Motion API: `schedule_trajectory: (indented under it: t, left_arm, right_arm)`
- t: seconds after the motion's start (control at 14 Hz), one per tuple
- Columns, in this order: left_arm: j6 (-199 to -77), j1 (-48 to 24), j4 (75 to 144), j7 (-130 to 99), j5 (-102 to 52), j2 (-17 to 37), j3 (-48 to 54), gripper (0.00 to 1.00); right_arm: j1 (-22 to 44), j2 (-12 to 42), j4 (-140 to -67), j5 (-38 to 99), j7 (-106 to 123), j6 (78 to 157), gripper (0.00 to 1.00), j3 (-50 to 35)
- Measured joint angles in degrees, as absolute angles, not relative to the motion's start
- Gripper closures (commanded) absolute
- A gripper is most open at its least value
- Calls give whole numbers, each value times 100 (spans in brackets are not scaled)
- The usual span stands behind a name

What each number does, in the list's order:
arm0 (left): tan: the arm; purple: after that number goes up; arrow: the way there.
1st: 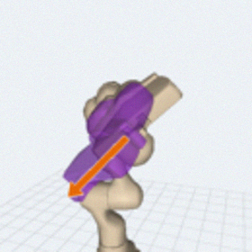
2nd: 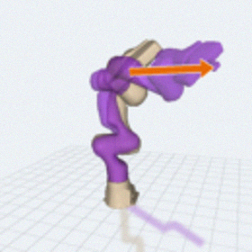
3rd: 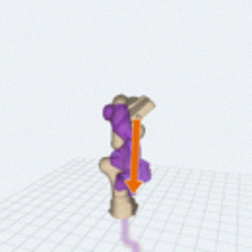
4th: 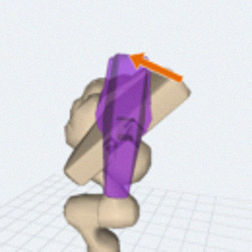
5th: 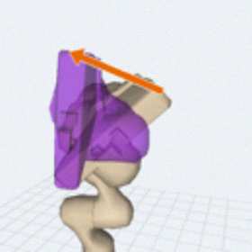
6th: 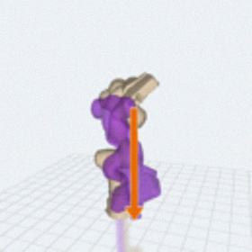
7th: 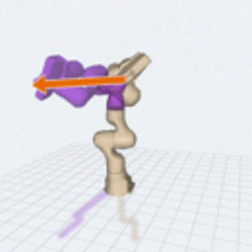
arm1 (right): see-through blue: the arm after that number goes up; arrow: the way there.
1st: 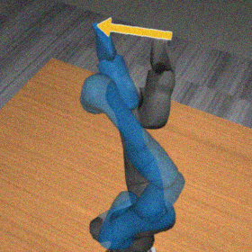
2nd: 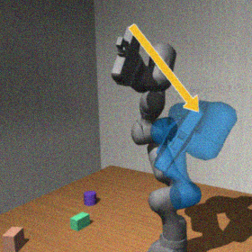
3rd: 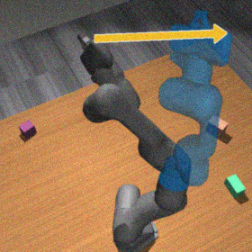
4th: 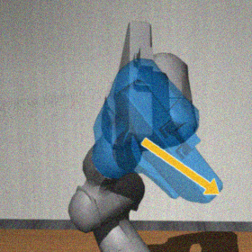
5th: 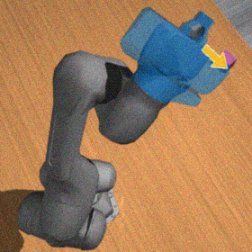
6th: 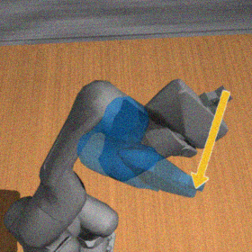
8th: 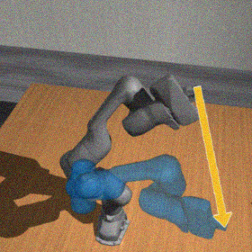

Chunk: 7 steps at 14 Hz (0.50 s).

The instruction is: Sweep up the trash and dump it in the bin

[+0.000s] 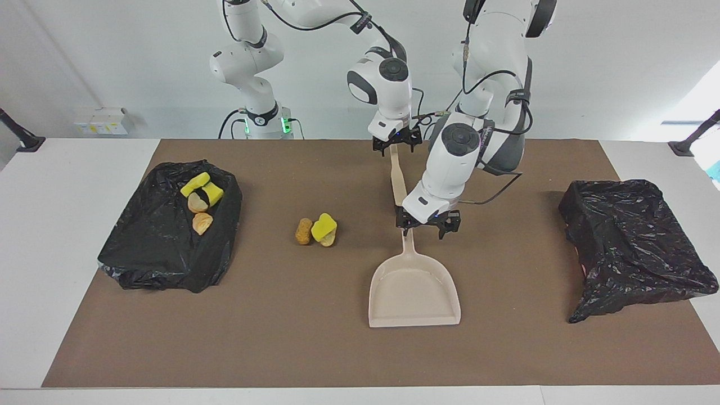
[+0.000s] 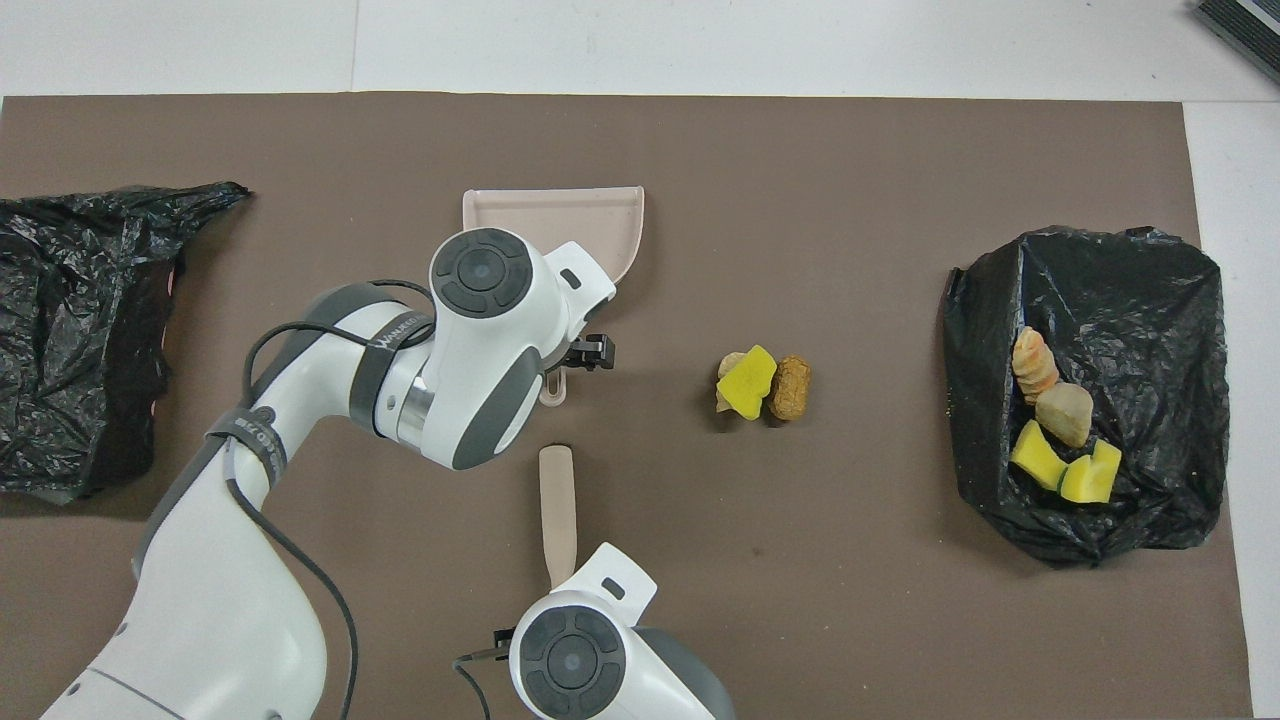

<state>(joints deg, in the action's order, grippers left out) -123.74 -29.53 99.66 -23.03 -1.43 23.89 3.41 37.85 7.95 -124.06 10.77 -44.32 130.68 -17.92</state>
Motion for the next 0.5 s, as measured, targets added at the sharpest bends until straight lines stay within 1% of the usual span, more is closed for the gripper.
schedule_trajectory:
  t: [0.07, 0.14, 0.28, 0.36, 0.5]
  left_arm:
    - [-12404, -3011, 9966, -2347, -142, 2442, 340, 0]
    - [-12411, -3022, 9965, -2354, -142, 2461, 329, 0]
    - [-12392, -3021, 9943, -2354, -142, 2459, 279, 1]
    - [-12367, -3020, 9929, -2353, -142, 2458, 263, 10]
    - [-12303, -3020, 9896, -2357, -142, 2446, 247, 17]
  right_arm:
    - [3811, 771, -12426, 1080, -4432, 13069, 7, -1792]
    - [3819, 749, -12441, 1081, -4432, 13069, 33, -1792]
    - [3819, 729, -12452, 1083, -4432, 13069, 75, -1791]
    - [3819, 729, -12455, 1083, -4432, 13069, 87, -1791]
    - [3819, 729, -12464, 1086, -4434, 13134, 100, -1791]
